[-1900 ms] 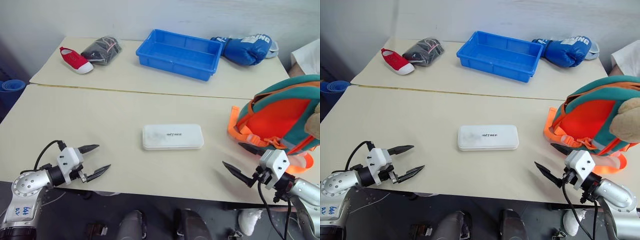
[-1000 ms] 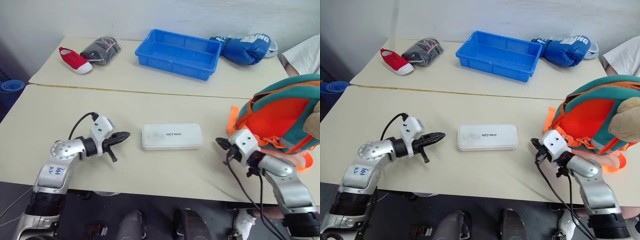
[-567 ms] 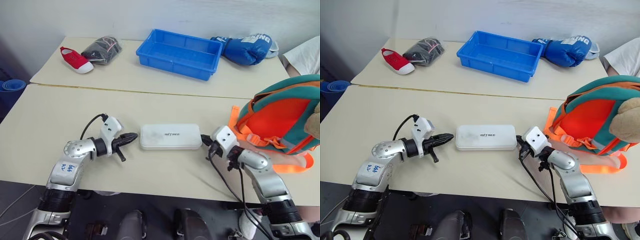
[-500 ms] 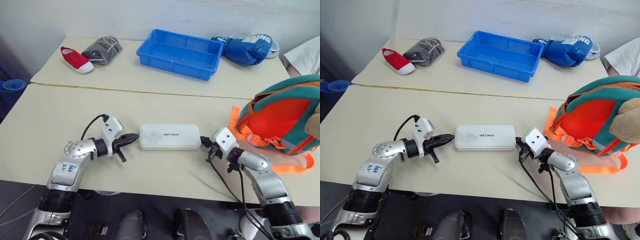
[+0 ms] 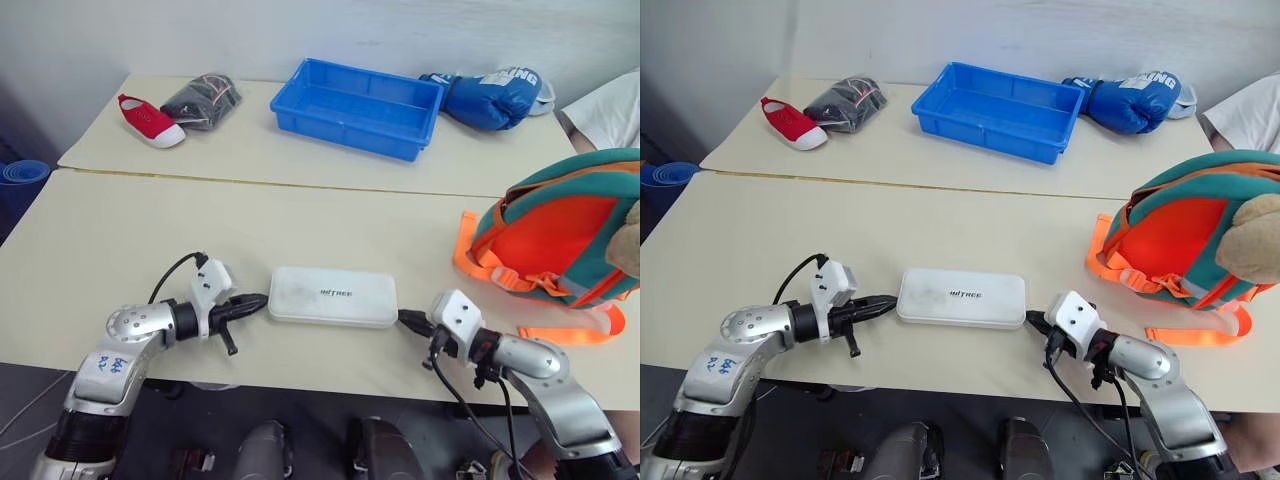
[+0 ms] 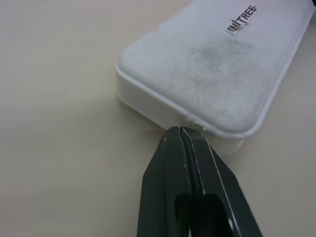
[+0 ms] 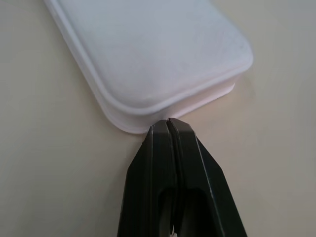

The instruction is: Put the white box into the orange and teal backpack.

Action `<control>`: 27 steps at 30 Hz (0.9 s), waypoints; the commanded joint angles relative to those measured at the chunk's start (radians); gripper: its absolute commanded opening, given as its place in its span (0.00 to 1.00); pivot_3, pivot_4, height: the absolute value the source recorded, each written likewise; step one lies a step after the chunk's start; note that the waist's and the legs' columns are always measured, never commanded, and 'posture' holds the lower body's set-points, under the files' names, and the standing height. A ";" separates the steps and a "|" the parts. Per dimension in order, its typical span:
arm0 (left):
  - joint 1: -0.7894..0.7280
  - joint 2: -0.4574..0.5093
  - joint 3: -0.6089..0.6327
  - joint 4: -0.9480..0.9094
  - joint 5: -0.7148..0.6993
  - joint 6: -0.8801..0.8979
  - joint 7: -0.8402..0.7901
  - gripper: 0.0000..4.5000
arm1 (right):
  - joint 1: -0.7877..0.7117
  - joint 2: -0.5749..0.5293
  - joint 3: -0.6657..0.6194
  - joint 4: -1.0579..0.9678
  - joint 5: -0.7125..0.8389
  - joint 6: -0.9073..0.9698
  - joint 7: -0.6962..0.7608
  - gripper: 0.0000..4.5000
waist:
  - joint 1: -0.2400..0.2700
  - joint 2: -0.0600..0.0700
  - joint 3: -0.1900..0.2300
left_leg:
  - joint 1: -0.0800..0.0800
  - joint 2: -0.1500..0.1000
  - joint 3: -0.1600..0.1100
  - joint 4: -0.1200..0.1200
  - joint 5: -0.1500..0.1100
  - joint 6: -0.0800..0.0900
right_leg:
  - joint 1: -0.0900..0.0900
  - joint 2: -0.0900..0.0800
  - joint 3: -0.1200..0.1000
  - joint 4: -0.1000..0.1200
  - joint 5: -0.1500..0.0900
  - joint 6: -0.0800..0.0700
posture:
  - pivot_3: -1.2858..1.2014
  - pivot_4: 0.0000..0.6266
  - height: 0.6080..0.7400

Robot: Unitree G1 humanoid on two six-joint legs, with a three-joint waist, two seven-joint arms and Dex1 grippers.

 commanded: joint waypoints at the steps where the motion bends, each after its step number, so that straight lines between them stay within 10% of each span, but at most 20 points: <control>1: 0.030 0.025 0.023 -0.066 -0.039 0.007 -0.029 0.01 | 0.048 -0.022 -0.036 -0.076 0.036 0.016 0.011 0.00 | 0.000 0.000 0.000 | 0.000 0.000 0.000 0.000 0.000 0.000 | 0.000 0.000 0.000 0.000 0.000 0.000 | 0.52 0.24 1.00; 8: 0.000 0.069 0.114 0.012 -0.141 0.181 -0.025 0.12 | 0.108 -0.071 -0.107 -0.034 0.031 -0.030 0.024 0.00 | 0.002 0.000 0.000 | 0.000 0.000 -0.001 0.000 0.000 0.000 | 0.000 -0.001 0.000 -0.001 0.000 0.000 | 0.52 0.24 1.00; 14: -0.277 0.115 0.179 0.223 -0.410 0.737 -0.046 0.51 | 0.022 -0.097 -0.103 0.057 0.032 -0.067 0.069 0.00 | 0.001 0.000 0.000 | 0.000 -0.001 -0.002 0.001 0.000 0.000 | 0.001 0.000 -0.002 0.001 0.000 0.000 | 0.52 0.24 1.00; 21: -0.448 0.060 0.058 0.386 -0.370 0.896 0.022 0.97 | -0.097 -0.085 -0.031 0.149 0.016 -0.116 0.129 0.00 | 0.000 0.000 0.000 | 0.000 -0.001 0.000 0.002 0.001 -0.001 | 0.001 0.002 -0.001 0.004 0.000 0.000 | 0.52 0.24 1.00; 27: -0.506 -0.034 0.049 0.436 -0.385 1.075 0.072 1.00 | -0.208 -0.045 0.026 0.210 -0.011 -0.112 0.113 0.00 | 0.000 -0.001 -0.001 | 0.000 0.000 0.000 0.007 0.001 -0.001 | 0.001 0.002 0.000 0.004 -0.001 0.001 | 0.52 0.24 1.00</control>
